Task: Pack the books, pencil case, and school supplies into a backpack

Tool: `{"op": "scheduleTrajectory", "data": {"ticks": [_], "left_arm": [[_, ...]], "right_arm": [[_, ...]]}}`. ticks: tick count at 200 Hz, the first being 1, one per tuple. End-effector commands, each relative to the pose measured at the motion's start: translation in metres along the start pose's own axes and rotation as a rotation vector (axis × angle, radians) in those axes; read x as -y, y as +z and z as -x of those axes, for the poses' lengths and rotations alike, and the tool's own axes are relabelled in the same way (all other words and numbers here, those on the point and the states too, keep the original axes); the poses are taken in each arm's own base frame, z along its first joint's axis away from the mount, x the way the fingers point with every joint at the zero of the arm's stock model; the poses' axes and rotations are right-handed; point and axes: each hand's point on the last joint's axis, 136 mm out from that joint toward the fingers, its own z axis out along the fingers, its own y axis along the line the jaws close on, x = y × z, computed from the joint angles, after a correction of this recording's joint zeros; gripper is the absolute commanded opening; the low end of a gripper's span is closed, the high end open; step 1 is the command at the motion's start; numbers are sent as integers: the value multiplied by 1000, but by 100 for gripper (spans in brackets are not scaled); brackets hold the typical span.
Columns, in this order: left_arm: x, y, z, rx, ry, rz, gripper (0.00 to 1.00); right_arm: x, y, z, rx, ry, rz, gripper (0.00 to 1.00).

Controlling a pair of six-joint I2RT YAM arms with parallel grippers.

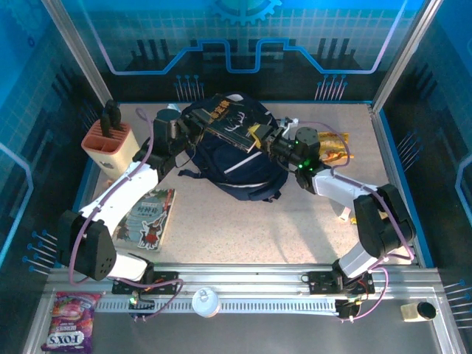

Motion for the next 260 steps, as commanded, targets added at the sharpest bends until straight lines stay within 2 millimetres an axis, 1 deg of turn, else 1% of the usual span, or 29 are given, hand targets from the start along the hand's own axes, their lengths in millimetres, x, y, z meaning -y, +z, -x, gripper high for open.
{"op": "scheduleTrajectory", "data": {"ticks": [1,7,8,10,17,35,53,83,100,105,110,114,122,141,149,162,178,204,217,235,260], "left_arm": [[6,-2,-9,-49,125,-8,64],[4,-1,-12,-59,146,2,68],[4,-1,-13,-62,151,3,69],[4,-1,-14,-66,159,3,70],[3,0,-17,-82,192,6,74],[0,2,-28,-115,282,26,82],[-1,3,-40,-150,392,46,87],[-2,11,-71,-240,610,78,91],[-13,22,-95,-327,732,129,94],[-14,25,-103,-349,766,137,94],[-17,28,-110,-372,801,146,95],[-19,30,-117,-394,827,148,95],[-22,34,-129,-432,881,150,95],[-28,42,-155,-505,1008,166,97],[-31,44,-162,-529,1052,184,99],[-32,46,-172,-568,1120,209,99],[-35,50,-182,-596,1202,230,99],[-51,55,-203,-675,1342,281,99],[-61,59,-207,-695,1407,336,99],[-74,65,-209,-716,1478,400,96],[-85,72,-213,-752,1504,432,89]], "right_arm": [[-19,-18,17,67,-106,24,2],[-21,-22,21,78,-119,22,1],[-15,-23,21,79,-115,11,1],[-11,-25,21,79,-114,1,1],[-8,-30,24,91,-121,-12,0],[-4,-46,32,121,-145,-38,0],[3,-66,43,160,-160,-78,0],[12,-108,60,240,-193,-156,0],[17,-135,70,295,-209,-214,0],[19,-142,73,310,-212,-232,0],[17,-149,75,328,-221,-241,0],[23,-156,76,335,-209,-270,0],[26,-167,79,357,-207,-301,0],[29,-190,85,398,-217,-356,0],[30,-199,87,414,-224,-374,0],[30,-210,89,435,-233,-399,0],[33,-219,90,452,-235,-428,0],[37,-227,91,467,-219,-439,0],[41,-228,91,466,-212,-448,0],[43,-229,92,465,-205,-455,0],[44,-230,92,468,-202,-462,0]]}}
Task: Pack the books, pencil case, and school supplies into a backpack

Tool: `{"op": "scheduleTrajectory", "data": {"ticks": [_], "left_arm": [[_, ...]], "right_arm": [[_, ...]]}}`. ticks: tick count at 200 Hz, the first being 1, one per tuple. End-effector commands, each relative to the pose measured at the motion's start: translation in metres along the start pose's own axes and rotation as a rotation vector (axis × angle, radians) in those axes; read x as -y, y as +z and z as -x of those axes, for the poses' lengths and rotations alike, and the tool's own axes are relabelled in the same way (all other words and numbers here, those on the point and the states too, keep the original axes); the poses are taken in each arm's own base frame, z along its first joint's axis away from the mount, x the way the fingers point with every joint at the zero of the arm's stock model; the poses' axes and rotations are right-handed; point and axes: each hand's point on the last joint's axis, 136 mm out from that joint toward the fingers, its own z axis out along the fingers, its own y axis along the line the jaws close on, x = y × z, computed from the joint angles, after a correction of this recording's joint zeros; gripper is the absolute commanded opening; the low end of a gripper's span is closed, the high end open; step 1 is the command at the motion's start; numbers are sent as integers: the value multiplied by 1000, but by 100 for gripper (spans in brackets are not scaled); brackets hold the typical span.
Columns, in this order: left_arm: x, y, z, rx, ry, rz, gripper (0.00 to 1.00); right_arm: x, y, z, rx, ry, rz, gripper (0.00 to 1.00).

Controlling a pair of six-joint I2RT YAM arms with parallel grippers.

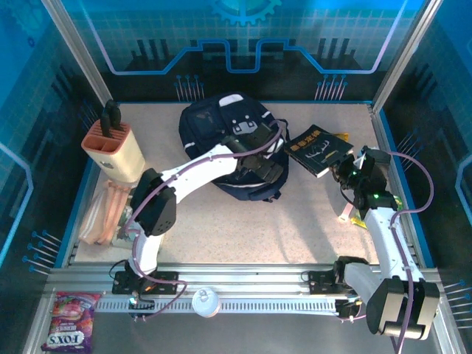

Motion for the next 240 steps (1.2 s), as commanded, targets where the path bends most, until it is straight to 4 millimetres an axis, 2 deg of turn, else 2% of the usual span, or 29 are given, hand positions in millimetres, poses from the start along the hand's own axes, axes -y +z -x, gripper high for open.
{"op": "scheduleTrajectory", "data": {"ticks": [1,87,129,152,165,184,210,240], "left_arm": [[-11,9,-17,-105,92,72,89],[-39,50,-13,-189,138,270,55],[-40,63,-13,-197,142,288,52],[-45,66,-13,-202,149,320,44],[-47,62,-8,-188,140,335,40],[-46,50,5,-143,108,322,25],[-47,22,30,-42,68,316,2],[-52,-15,53,80,22,318,0]], "right_arm": [[-16,-9,11,41,-45,54,0],[-16,-14,10,48,-48,47,0],[-15,-16,11,57,-48,35,0],[-15,-19,14,68,-61,24,0],[-15,-20,14,74,-68,14,0],[-12,-24,16,87,-79,-10,0],[-7,-33,20,120,-106,-61,0],[1,-43,21,137,-131,-126,0]]}}
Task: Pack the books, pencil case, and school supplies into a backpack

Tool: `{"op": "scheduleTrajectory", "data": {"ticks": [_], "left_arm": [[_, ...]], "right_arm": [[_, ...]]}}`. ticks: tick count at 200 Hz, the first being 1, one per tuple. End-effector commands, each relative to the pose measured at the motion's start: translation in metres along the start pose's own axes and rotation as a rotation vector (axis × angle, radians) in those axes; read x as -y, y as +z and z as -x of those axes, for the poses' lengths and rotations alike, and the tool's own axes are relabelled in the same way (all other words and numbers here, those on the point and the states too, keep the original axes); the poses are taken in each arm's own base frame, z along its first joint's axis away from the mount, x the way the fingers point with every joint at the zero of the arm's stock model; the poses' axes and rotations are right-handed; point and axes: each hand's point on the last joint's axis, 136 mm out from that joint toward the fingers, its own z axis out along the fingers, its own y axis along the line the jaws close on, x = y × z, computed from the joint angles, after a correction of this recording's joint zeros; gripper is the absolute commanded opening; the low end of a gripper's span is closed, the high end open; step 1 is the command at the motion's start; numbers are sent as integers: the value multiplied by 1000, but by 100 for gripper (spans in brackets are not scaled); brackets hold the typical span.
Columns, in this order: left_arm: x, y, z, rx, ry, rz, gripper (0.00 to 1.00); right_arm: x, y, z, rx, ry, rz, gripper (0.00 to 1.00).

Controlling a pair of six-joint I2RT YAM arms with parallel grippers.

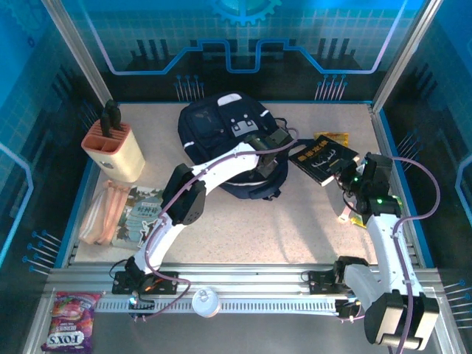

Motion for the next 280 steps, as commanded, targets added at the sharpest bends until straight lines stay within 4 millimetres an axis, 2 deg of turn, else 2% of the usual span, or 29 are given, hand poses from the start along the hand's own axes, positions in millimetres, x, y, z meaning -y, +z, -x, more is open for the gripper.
{"op": "scheduleTrajectory", "data": {"ticks": [1,35,63,96,129,162,199,259,280], "left_arm": [[-40,-65,39,195,-121,45,0],[-59,-112,59,347,-204,34,0],[-69,-143,74,461,-262,-2,0],[-66,-170,89,547,-305,-110,0],[-63,-182,99,578,-335,-175,0],[-60,-191,103,602,-350,-219,0],[-62,-208,107,636,-366,-258,0],[-70,-228,98,670,-420,-332,0],[-74,-225,90,660,-450,-363,0]], "right_arm": [[-18,-22,23,96,-71,15,0],[-21,-22,12,32,-73,34,0],[-44,-19,-1,-60,-70,152,0],[-71,-10,-15,-137,-45,305,0],[-82,9,-40,-204,-38,314,0],[-90,30,-56,-196,-9,313,0],[-112,61,-76,-199,-1,342,0],[-89,133,-103,-132,115,190,0],[-96,154,-115,-123,100,188,2]]}}
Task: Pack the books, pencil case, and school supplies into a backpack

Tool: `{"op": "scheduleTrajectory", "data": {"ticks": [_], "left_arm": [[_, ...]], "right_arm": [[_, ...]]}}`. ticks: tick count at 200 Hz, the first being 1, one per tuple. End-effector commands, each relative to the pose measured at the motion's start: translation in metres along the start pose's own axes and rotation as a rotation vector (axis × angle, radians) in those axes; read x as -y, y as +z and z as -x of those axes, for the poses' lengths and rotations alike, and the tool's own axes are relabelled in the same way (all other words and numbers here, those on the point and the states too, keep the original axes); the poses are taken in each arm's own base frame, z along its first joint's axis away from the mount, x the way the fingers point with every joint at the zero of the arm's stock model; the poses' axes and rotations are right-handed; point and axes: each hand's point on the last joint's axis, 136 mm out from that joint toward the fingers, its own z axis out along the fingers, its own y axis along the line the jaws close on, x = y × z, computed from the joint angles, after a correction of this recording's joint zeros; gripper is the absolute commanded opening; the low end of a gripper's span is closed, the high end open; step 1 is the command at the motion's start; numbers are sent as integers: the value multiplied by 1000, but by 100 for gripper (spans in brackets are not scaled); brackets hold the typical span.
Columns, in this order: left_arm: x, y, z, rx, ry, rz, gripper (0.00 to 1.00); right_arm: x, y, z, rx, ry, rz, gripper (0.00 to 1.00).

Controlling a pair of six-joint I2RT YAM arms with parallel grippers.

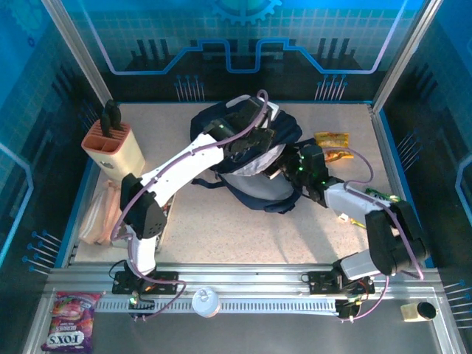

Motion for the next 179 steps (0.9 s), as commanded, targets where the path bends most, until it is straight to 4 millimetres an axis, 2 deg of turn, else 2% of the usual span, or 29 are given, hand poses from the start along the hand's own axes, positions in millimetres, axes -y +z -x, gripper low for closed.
{"op": "scheduleTrajectory", "data": {"ticks": [1,19,23,25,31,50,78,89,111,125,140,154,160,164,179], "left_arm": [[6,-58,62,237,-100,-117,0],[0,-57,58,233,-134,-131,0],[-1,-56,56,231,-141,-134,0],[-2,-56,56,230,-145,-134,0],[-4,-56,55,228,-156,-138,0],[-8,-57,54,230,-180,-152,0],[-12,-57,52,226,-193,-153,0],[-15,-56,51,224,-196,-147,0],[-20,-53,50,220,-206,-141,0],[-24,-50,48,214,-219,-137,0],[-28,-47,47,209,-234,-137,0],[-30,-43,44,198,-240,-138,0],[-31,-43,43,197,-243,-137,0],[-32,-41,42,192,-244,-137,0],[-33,-36,37,177,-248,-139,0]], "right_arm": [[-38,18,13,110,-2,93,2],[-42,40,1,104,-53,59,5],[-36,46,-3,97,-56,41,5],[-44,48,-2,99,-57,56,6],[-47,55,-3,96,-54,63,7],[-47,75,-11,62,-41,66,13],[-56,86,-24,9,-65,72,23],[-55,83,-26,6,-84,52,28],[-51,71,-26,-4,-100,19,49],[-51,60,-25,-15,-108,17,57],[-38,44,-27,-37,-112,-32,67],[-28,27,-25,-48,-103,-49,72],[-32,18,-23,-41,-106,-32,74],[-21,13,-24,-42,-105,-51,75],[-12,-11,-19,-18,-119,-70,78]]}}
